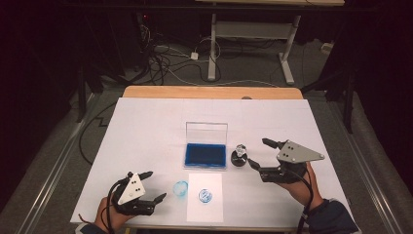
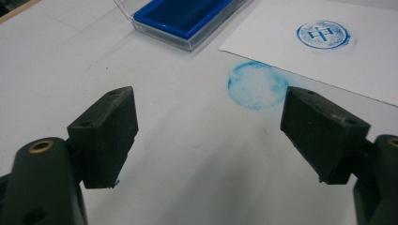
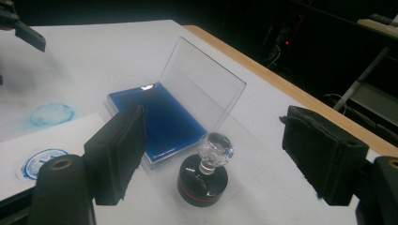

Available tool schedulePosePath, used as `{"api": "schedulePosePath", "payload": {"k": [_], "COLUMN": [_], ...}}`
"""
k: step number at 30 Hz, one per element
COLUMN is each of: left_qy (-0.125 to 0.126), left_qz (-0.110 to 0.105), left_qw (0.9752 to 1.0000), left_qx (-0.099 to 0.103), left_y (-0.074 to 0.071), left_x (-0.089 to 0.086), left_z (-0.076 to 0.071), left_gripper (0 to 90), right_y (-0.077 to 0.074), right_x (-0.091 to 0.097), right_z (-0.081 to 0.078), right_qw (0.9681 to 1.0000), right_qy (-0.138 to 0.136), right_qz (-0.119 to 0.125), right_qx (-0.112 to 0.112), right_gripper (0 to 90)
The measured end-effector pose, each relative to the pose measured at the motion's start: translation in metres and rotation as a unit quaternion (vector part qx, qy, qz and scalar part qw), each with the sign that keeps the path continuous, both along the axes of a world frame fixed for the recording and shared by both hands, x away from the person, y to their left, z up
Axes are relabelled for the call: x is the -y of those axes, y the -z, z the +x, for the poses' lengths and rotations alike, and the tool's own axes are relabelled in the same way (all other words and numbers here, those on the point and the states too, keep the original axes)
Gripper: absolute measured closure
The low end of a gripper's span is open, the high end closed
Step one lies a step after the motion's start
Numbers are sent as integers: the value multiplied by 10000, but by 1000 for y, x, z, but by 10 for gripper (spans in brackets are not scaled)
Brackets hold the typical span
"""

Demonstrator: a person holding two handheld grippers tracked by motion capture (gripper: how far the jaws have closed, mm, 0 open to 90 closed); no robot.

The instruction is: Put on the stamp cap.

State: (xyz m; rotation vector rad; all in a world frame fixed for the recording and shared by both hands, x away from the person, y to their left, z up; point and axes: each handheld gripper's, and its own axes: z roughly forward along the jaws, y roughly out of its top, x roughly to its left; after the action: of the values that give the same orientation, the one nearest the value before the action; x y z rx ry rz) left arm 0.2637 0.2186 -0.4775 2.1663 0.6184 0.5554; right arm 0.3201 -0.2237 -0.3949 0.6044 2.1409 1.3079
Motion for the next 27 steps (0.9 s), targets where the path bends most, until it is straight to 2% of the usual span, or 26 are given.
{"api": "schedulePosePath", "payload": {"k": [14, 27], "left_qy": [-7, -10], "left_qz": [-3, -36], "left_qw": [10000, 10000], "left_qx": [14, 20], "left_y": [0, -1], "left_x": [-1, -1], "left_z": [0, 0], "left_gripper": [183, 183], "right_y": [1, 8], "right_x": [8, 15], "right_z": [-13, -22], "right_qw": [9999, 10000], "right_qy": [-1, 20], "right_qz": [69, 4], "right_qx": [87, 86], "right_gripper": [220, 214]}}
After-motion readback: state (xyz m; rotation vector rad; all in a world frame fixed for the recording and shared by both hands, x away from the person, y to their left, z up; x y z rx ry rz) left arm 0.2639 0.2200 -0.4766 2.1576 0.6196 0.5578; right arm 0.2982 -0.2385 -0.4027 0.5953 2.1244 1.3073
